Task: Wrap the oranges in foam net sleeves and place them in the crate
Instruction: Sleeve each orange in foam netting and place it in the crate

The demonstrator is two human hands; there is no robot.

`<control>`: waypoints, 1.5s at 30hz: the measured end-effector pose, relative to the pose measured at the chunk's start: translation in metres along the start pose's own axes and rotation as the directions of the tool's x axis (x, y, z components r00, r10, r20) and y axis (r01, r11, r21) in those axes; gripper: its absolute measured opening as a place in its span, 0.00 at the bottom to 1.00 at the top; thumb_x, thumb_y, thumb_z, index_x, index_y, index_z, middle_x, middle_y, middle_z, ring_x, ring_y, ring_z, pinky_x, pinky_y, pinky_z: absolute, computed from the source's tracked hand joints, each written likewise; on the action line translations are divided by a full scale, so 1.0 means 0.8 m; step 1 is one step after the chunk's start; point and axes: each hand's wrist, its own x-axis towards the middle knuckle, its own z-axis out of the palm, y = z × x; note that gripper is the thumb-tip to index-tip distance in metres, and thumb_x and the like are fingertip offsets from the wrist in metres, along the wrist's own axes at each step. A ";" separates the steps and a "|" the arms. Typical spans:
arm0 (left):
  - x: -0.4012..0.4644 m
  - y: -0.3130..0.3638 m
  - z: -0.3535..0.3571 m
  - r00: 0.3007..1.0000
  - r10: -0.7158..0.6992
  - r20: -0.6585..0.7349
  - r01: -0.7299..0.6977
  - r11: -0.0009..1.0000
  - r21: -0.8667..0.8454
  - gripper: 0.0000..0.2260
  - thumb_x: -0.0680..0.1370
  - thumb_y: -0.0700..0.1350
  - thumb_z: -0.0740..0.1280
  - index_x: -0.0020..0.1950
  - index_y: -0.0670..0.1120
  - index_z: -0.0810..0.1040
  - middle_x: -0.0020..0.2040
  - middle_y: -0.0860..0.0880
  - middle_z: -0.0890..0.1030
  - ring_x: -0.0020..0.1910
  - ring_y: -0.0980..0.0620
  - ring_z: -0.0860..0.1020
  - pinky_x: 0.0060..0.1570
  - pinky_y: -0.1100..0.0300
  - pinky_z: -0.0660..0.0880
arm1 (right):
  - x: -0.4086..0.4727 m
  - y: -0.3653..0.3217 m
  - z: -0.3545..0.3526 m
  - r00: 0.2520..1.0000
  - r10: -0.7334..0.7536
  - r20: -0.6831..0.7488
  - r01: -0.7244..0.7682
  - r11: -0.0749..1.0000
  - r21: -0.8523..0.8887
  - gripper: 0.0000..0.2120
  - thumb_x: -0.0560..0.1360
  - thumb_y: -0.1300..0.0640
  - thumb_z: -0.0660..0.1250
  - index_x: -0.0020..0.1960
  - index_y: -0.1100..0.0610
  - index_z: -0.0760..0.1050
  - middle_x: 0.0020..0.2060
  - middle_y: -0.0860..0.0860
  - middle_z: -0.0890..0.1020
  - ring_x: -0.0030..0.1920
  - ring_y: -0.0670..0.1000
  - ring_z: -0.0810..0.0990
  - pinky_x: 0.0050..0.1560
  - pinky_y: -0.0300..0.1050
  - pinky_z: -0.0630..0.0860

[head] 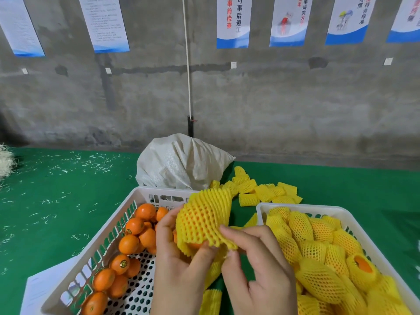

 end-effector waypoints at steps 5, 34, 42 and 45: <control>-0.006 0.009 -0.001 0.976 -0.047 0.215 0.070 0.992 -0.103 0.35 0.66 0.47 0.76 0.69 0.70 0.72 0.64 0.57 0.81 0.59 0.55 0.83 0.54 0.65 0.79 | -0.001 0.012 -0.004 0.982 0.142 0.127 -0.142 0.990 -0.009 0.25 0.71 0.62 0.67 0.66 0.47 0.75 0.56 0.41 0.74 0.59 0.46 0.78 0.53 0.30 0.75; -0.027 -0.130 0.003 0.878 0.069 0.474 -0.316 0.828 0.464 0.12 0.81 0.58 0.68 0.64 0.61 0.76 0.61 0.63 0.78 0.61 0.60 0.78 0.60 0.65 0.73 | -0.014 0.131 -0.086 0.415 0.906 0.089 -0.794 0.312 0.522 0.29 0.72 0.52 0.76 0.68 0.34 0.69 0.58 0.37 0.83 0.57 0.44 0.83 0.54 0.45 0.79; -0.022 -0.222 -0.039 0.908 -0.240 0.345 -0.146 0.590 0.794 0.16 0.78 0.44 0.75 0.65 0.50 0.79 0.62 0.47 0.77 0.64 0.40 0.74 0.63 0.45 0.66 | 0.018 0.360 -0.159 0.779 0.626 -0.017 -0.438 0.525 -0.730 0.34 0.78 0.46 0.67 0.80 0.52 0.60 0.79 0.57 0.59 0.78 0.61 0.59 0.76 0.59 0.61; -0.019 -0.230 -0.036 0.913 -0.281 0.296 -0.087 0.575 0.814 0.16 0.77 0.51 0.72 0.64 0.55 0.78 0.63 0.50 0.77 0.63 0.42 0.74 0.64 0.46 0.65 | -0.030 0.401 -0.149 0.492 0.862 0.123 -0.463 0.379 -0.801 0.37 0.81 0.35 0.55 0.84 0.43 0.44 0.83 0.48 0.38 0.83 0.57 0.40 0.80 0.63 0.53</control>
